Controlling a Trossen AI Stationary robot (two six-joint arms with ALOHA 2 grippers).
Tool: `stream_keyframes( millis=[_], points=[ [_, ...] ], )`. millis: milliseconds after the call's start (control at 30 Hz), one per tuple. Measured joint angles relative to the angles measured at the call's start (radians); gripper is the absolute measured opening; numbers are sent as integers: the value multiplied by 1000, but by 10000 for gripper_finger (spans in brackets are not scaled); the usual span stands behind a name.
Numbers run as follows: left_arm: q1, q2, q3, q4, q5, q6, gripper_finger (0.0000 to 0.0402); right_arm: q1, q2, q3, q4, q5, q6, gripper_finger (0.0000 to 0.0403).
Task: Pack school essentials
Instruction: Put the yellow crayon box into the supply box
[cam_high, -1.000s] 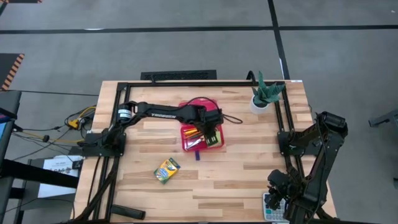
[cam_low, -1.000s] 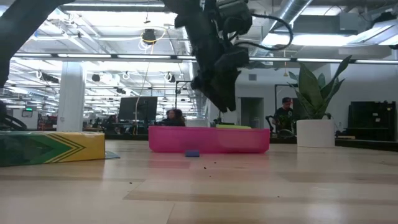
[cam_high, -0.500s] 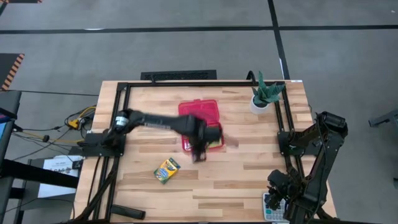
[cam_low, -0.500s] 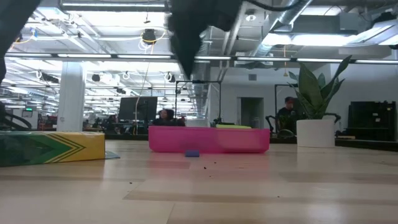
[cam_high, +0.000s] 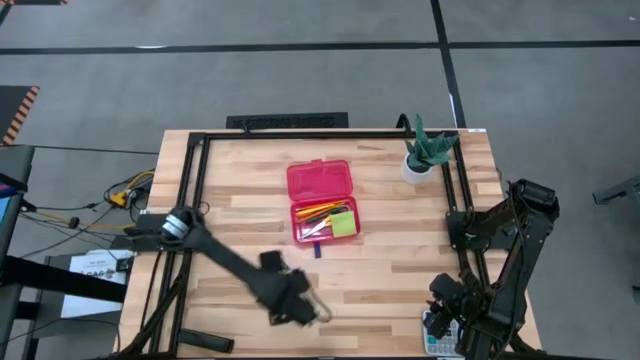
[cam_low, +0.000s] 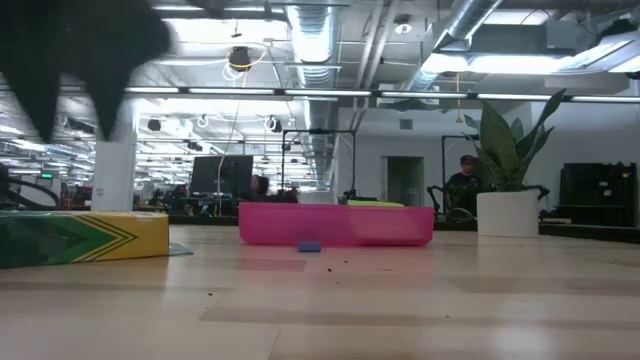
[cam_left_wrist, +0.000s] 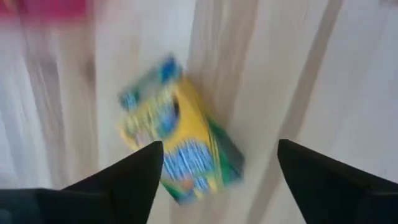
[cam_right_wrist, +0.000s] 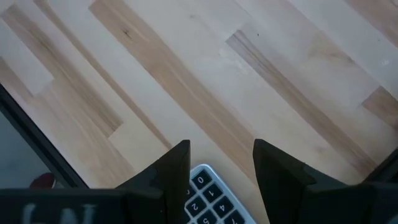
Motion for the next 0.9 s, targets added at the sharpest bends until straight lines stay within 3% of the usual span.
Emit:
stream_keyframes(
  millis=[233,500,667,900],
  points=[
    [-125,-176,-252,90,-43,-428,332,-1,0,0,6,14,-1,182],
    [-122,-485,-658,460,-88,-696,333,-3,0,0,12,32,-19,182],
    [-76,-552,-802,663,-66,-682,333,-3,0,0,15,32,-19,182],
    [30,-523,-823,645,19,-518,335,-3,0,0,43,32,-19,182]
  ],
)
